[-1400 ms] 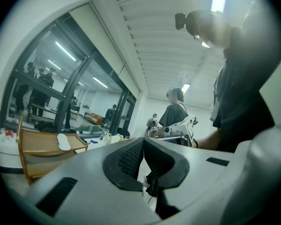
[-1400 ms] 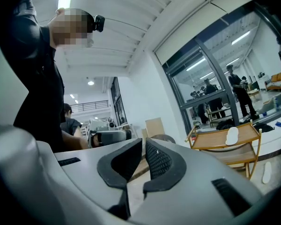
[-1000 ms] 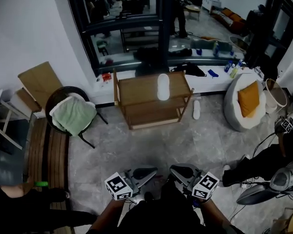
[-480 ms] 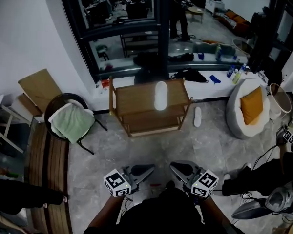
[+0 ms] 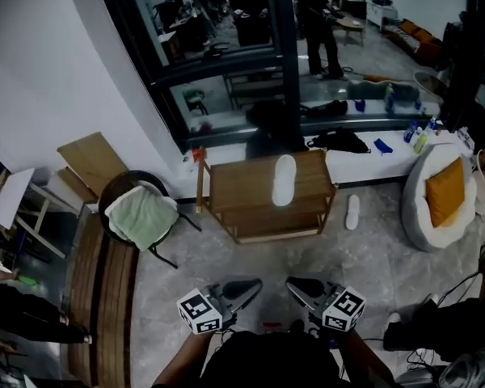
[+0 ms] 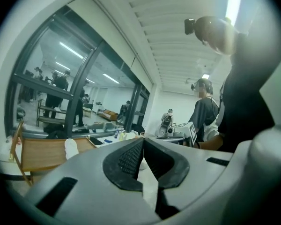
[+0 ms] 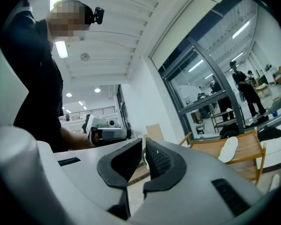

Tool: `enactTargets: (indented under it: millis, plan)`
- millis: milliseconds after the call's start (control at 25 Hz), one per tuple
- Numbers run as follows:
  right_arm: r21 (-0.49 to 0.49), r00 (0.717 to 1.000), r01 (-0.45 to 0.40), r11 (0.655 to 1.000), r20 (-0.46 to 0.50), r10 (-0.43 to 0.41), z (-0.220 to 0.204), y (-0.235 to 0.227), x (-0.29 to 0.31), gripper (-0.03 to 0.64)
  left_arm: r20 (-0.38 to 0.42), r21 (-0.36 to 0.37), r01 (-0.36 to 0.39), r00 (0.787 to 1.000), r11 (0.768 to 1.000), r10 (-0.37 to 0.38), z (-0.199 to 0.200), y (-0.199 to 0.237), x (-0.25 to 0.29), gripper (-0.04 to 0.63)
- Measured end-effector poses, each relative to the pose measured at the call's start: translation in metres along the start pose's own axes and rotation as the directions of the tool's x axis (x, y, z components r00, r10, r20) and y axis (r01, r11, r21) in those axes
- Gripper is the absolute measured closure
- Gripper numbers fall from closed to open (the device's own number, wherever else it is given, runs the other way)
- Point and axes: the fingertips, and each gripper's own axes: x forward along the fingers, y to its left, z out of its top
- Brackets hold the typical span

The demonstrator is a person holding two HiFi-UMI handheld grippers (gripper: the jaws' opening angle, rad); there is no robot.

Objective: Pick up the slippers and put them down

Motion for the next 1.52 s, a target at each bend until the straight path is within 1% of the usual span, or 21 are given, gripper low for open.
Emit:
enactTargets:
  millis: [80, 200, 280, 400, 520, 640, 800, 960, 1120, 1240, 1360, 1520]
  plan:
    - [0.024, 1.0, -0.009, 1.0, 0.027, 0.009, 0.002, -0.009, 0.003, 0.581, -0.021, 0.003, -0.007, 1.0, 1.0, 0.007, 0.001, 0.005, 0.005, 0.583]
    - [0.046, 0.999, -0.003, 0.999, 0.042, 0.002, -0.001, -0.022, 0.007, 0.581, -0.052, 0.016, -0.006, 0.999, 1.0, 0.007, 0.0, 0.017, 0.013, 0.584]
    - [0.059, 0.999, 0.001, 0.998, 0.04, -0.003, -0.001, -0.03, 0.011, 0.581, -0.053, 0.021, 0.0, 0.999, 1.0, 0.001, 0.004, 0.026, 0.019, 0.584]
    - [0.076, 0.999, 0.023, 0.997, 0.023, -0.025, 0.004, -0.043, 0.02, 0.581, -0.029, 0.026, 0.009, 1.0, 1.0, -0.008, 0.018, 0.047, 0.02, 0.584]
    - [0.054, 0.997, 0.073, 0.996, 0.011, -0.073, 0.01, -0.06, 0.036, 0.581, -0.007, 0.033, 0.043, 0.999, 0.999, -0.043, 0.03, 0.074, 0.018, 0.584]
    - [0.025, 0.992, 0.122, 0.992, 0.007, -0.123, 0.021, -0.077, 0.062, 0.581, 0.012, 0.011, 0.075, 0.997, 0.997, -0.076, 0.034, 0.105, 0.016, 0.584]
    - [0.055, 0.984, 0.171, 0.984, 0.043, -0.173, 0.033, -0.095, 0.105, 0.581, 0.047, 0.008, 0.13, 0.99, 0.992, -0.13, 0.043, 0.157, 0.01, 0.584]
    - [0.03, 0.978, 0.208, 0.978, 0.016, -0.209, 0.042, -0.115, 0.148, 0.581, 0.086, 0.024, 0.168, 0.982, 0.986, -0.169, 0.066, 0.204, -0.002, 0.584]
    - [0.067, 0.968, 0.238, 0.969, 0.071, -0.242, 0.059, -0.131, 0.185, 0.581, 0.09, 0.002, 0.205, 0.975, 0.979, -0.204, 0.074, 0.244, -0.019, 0.584]
    - [0.095, 0.955, 0.278, 0.956, 0.085, -0.286, 0.061, -0.145, 0.206, 0.581, 0.075, 0.004, 0.249, 0.966, 0.968, -0.249, 0.073, 0.262, -0.022, 0.584]
    - [0.101, 0.947, 0.306, 0.947, 0.071, -0.314, 0.056, -0.153, 0.223, 0.581, 0.071, -0.003, 0.28, 0.958, 0.96, -0.279, 0.07, 0.278, -0.024, 0.584]
    - [0.087, 0.948, 0.313, 0.946, 0.026, -0.317, 0.052, -0.164, 0.237, 0.581, 0.066, -0.033, 0.284, 0.957, 0.958, -0.282, 0.068, 0.3, -0.02, 0.584]
